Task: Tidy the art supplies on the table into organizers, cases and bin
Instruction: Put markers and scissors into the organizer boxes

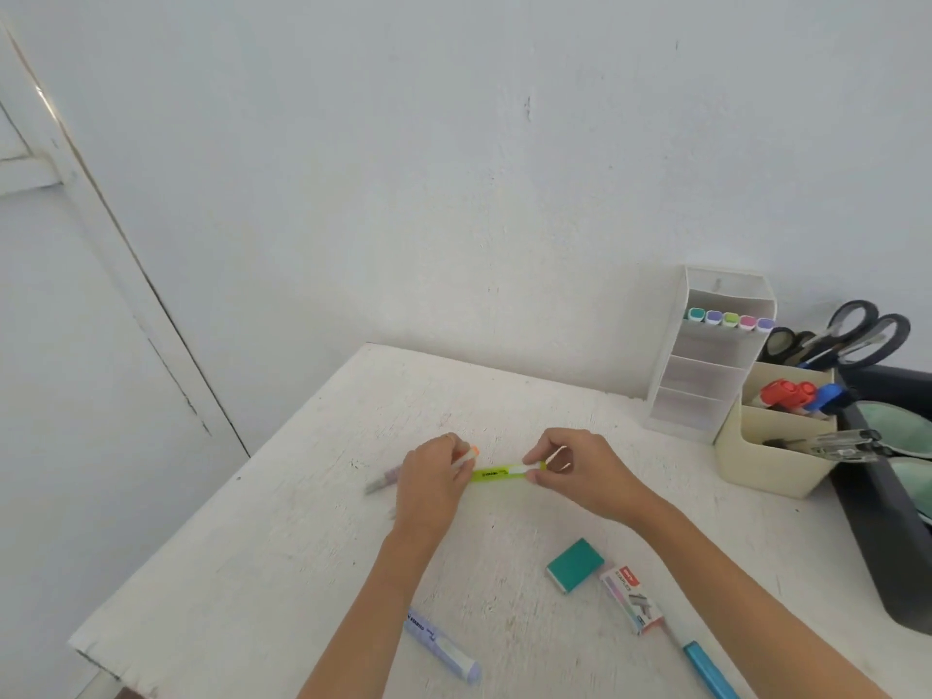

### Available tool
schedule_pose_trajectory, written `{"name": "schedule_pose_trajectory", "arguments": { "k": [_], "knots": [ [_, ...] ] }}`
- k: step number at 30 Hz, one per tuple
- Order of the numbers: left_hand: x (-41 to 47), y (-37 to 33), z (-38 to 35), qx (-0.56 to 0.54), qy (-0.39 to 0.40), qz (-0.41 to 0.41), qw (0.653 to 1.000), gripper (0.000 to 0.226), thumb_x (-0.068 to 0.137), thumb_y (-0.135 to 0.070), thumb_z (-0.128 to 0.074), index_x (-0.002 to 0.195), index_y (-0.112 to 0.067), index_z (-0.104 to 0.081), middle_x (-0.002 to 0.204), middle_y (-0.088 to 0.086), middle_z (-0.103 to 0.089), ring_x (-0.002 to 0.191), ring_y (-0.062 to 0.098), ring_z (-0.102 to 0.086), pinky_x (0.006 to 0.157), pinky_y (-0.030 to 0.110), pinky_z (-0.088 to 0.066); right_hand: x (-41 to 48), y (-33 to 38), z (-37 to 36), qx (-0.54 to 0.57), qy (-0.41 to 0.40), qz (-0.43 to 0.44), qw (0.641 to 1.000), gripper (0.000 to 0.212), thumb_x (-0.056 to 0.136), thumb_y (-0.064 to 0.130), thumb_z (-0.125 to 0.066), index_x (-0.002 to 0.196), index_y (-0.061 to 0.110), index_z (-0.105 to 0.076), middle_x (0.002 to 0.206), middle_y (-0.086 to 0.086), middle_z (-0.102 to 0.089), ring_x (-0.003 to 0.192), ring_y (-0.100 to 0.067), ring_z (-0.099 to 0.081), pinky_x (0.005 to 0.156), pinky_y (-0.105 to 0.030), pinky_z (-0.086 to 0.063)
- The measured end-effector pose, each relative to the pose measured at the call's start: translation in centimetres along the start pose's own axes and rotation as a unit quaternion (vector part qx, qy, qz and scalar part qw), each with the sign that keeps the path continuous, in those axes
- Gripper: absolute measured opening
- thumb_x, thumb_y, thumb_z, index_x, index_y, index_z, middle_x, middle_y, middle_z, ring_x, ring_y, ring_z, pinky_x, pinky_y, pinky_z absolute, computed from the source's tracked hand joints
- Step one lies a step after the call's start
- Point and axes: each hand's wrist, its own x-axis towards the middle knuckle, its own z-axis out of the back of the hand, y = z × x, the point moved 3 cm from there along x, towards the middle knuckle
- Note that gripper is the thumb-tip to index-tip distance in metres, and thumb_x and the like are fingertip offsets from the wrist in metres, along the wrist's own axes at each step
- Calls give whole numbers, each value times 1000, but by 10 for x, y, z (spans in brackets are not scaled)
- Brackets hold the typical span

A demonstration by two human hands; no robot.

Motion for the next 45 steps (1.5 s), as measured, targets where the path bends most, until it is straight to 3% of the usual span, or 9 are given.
{"name": "schedule_pose_trajectory", "arguments": {
  "k": [4, 8, 10, 18, 22, 31, 35, 42, 45],
  "knots": [
    [7, -38, 2, -107, -17, -24, 994, 25, 85, -15, -67, 108, -23, -60, 92, -6, -59, 80, 0, -55, 71, 12, -46, -12, 9, 25, 157, -58, -7, 986, 9, 83, 15, -70, 91, 18, -72, 90, -8, -68, 81, -20, -67, 75, -28, -57],
    [14, -83, 5, -184, -27, -51, 981, 20, 84, -12, -69, 100, -21, -63, 89, -9, -59, 75, -4, -57, 65, 6, -44, -25, 13, 55, 268, -163, -36, 949, 25, 81, 9, -71, 105, 17, -69, 92, -11, -64, 83, -21, -70, 72, -15, -53],
    [16, -106, 5, -241, -20, -60, 968, 15, 84, -10, -67, 94, -21, -63, 86, -11, -62, 74, -7, -60, 64, 5, -44, -33, 12, 73, 289, -210, -39, 933, 27, 79, 8, -72, 105, 16, -70, 93, -6, -69, 86, -20, -70, 79, -18, -53],
    [22, -179, -7, -385, -35, -101, 917, 16, 81, -1, -69, 93, -11, -70, 89, 3, -71, 80, 5, -68, 75, 14, -51, -78, 15, 139, 168, -383, 41, 907, 24, 80, 4, -70, 96, 21, -70, 88, 8, -72, 84, -7, -69, 75, -17, -53],
    [25, -202, -22, -425, -30, -142, 893, 16, 82, -1, -68, 95, -11, -71, 90, 6, -72, 85, 14, -70, 82, 24, -54, -93, 9, 159, 108, -445, 69, 887, 21, 81, 1, -68, 99, 14, -70, 89, 7, -72, 79, 1, -67, 78, -18, -52],
    [41, -211, -63, -406, -1, -164, 899, 19, 83, 4, -64, 97, -6, -71, 95, 8, -71, 83, 14, -70, 79, 23, -55, -76, -12, 161, 26, -456, 95, 884, 31, 79, -16, -59, 96, 9, -68, 92, 16, -65, 86, -3, -67, 78, -9, -50],
    [58, -207, -77, -360, 10, -179, 915, 22, 83, 4, -64, 97, -11, -71, 94, 4, -70, 80, 5, -68, 77, 16, -53, -57, -23, 160, -4, -441, 96, 892, 27, 80, -13, -62, 98, 6, -69, 92, 9, -67, 84, -1, -66, 77, -4, -46],
    [82, -200, -98, -170, -53, -245, 953, 14, 79, -12, -73, 92, -18, -73, 106, -5, -54, 102, 0, -41, 88, 1, -28, -22, -31, 159, -41, -373, 71, 924, 26, 85, -10, -57, 101, 6, -69, 91, 8, -65, 84, -5, -62, 78, -2, -42],
    [86, -195, -105, -188, -28, -229, 955, 13, 81, -7, -70, 91, -15, -72, 109, -5, -48, 100, 1, -46, 86, 0, -33, -10, -38, 157, -63, -358, 62, 930, 28, 86, -8, -56, 107, 6, -69, 101, 2, -69, 91, -11, -65, 83, -7, -45]
  ]
}}
